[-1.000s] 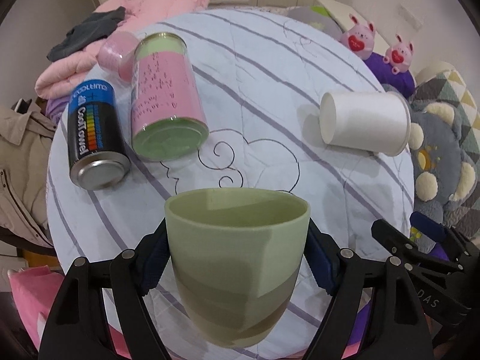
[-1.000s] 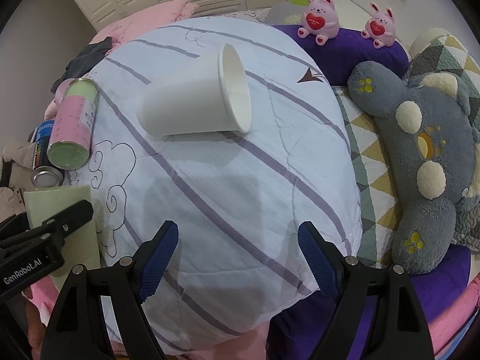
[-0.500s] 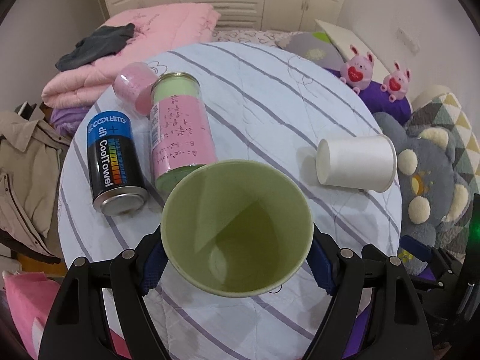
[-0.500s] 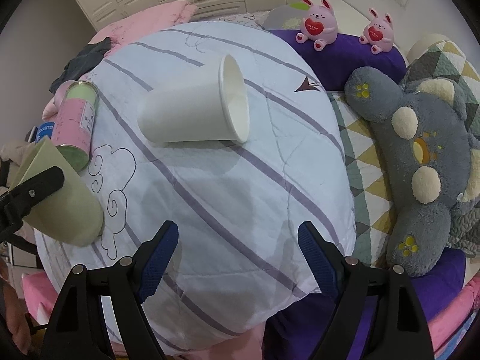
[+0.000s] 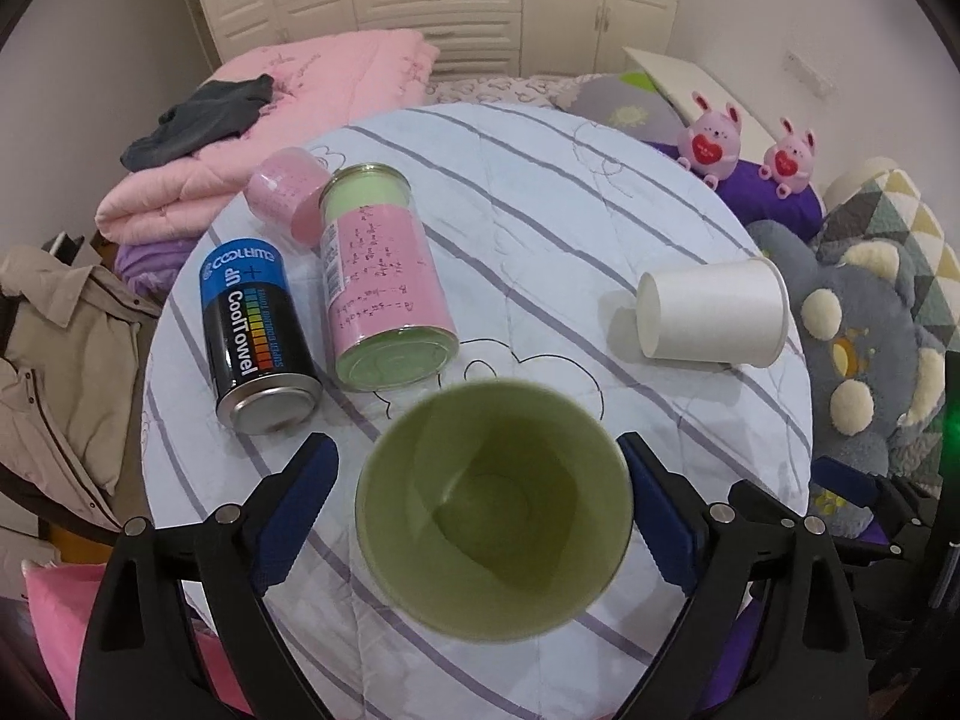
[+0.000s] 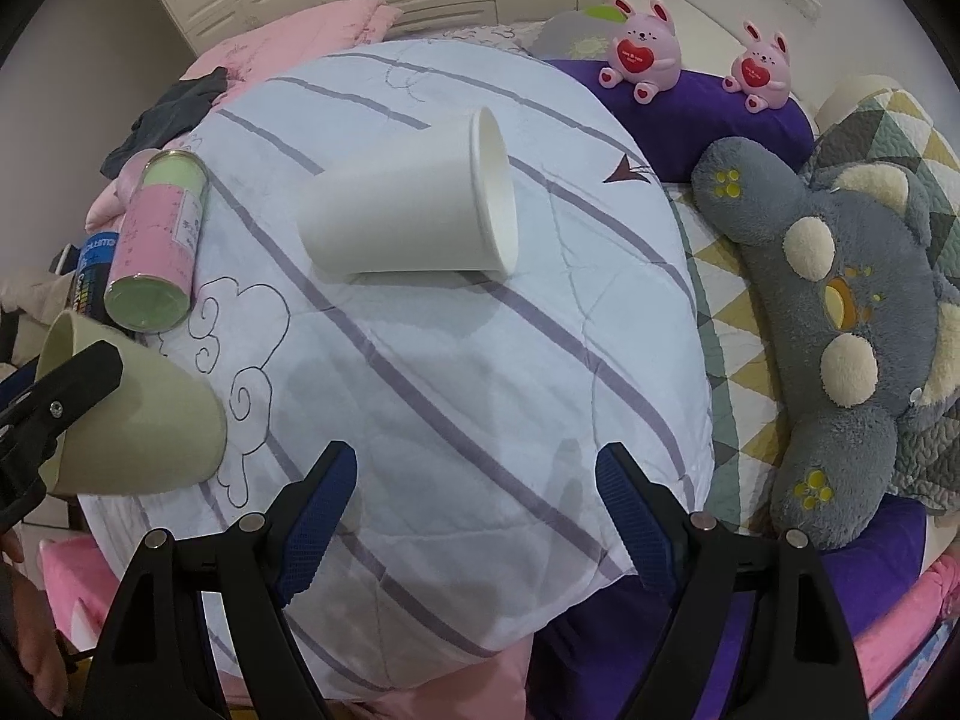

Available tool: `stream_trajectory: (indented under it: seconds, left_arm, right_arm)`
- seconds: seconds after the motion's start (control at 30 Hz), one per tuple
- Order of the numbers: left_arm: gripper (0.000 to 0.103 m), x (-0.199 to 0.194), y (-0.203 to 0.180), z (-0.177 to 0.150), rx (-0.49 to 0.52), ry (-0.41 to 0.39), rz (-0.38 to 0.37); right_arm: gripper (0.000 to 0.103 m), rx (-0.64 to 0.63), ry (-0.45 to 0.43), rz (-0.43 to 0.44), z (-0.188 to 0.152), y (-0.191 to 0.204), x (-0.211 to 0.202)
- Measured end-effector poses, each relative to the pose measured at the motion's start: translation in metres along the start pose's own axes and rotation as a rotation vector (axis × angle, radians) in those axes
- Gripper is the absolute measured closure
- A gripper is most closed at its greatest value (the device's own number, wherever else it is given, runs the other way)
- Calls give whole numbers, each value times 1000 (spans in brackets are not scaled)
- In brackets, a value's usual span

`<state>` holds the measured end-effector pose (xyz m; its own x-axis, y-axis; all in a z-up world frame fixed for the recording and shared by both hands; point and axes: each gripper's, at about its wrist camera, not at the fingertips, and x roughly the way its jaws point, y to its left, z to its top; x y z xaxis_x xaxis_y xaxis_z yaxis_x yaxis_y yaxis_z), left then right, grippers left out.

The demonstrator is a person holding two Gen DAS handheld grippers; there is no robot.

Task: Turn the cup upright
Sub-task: 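Rotate the pale green cup upright with the left tool, rim up, then lower the upright green cup onto the table and open the left tool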

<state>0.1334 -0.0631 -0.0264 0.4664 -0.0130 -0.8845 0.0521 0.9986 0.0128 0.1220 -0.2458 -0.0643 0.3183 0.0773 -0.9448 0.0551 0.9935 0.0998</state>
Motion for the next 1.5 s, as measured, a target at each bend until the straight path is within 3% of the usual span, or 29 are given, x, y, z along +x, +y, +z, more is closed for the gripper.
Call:
stream_trajectory:
  seconds: [0.53, 0.97, 1.2, 1.5]
  left_arm:
    - [9, -15, -4, -16, 43, -6, 5]
    - [9, -57, 5, -55, 87, -85, -15]
    - [7, -86, 17, -71, 93, -209, 2]
    - [7, -115, 36, -94, 76, -410, -12]
  right_arm:
    - [19, -10, 11, -66, -16, 4, -9]
    - [16, 13, -48, -55, -54, 19, -45]
    - [16, 13, -159, -14, -73, 35, -70]
    - [16, -24, -429, 1, -98, 59, -107]
